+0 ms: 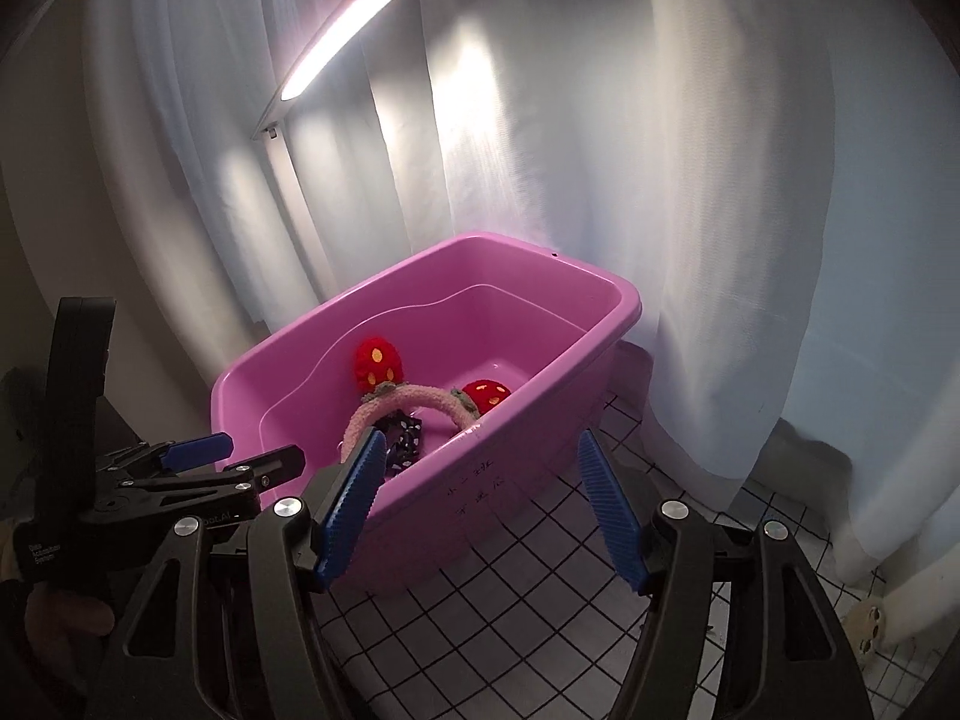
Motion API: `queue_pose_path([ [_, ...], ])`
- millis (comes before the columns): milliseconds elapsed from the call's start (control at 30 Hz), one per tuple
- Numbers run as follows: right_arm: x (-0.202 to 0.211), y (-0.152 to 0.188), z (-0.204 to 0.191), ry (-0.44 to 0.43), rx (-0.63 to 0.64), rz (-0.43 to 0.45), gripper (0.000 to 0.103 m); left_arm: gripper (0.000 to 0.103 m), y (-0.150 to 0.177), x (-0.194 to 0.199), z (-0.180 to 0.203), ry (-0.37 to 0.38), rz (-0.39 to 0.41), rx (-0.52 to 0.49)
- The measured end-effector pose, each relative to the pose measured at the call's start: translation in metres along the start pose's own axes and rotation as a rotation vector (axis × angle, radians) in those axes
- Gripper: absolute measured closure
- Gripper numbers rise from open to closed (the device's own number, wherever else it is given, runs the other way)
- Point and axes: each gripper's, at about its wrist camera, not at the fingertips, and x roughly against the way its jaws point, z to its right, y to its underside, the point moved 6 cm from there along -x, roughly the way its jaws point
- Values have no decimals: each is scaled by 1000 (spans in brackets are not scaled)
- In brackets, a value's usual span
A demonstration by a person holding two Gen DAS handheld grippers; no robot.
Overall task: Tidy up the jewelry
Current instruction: 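Withdraw both tools from the tub toward the hair clips and sloth pouch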
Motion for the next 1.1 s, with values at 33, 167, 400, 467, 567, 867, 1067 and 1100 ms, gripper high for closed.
queue_pose_path([
  [33,9,6,4,2,-3,8,38,26,3,3,5,8,2,4],
  [167,43,37,32,36,-22,20,38,26,16,20,30,20,46,-3],
  [400,100,111,109,150,-104,2,36,20,57,50,104,86,114,-119],
  [467,111,134,132,180,-137,-21,36,17,73,52,128,105,105,-161],
  [567,126,163,164,221,-182,-56,36,14,99,52,160,122,89,-212],
  [867,161,214,225,234,-224,-82,36,12,165,36,221,123,9,-260],
  [1067,159,234,251,212,-213,-98,36,10,194,19,240,84,-16,-248],
  [1100,155,235,255,208,-216,-105,36,10,196,16,242,77,-20,-247],
])
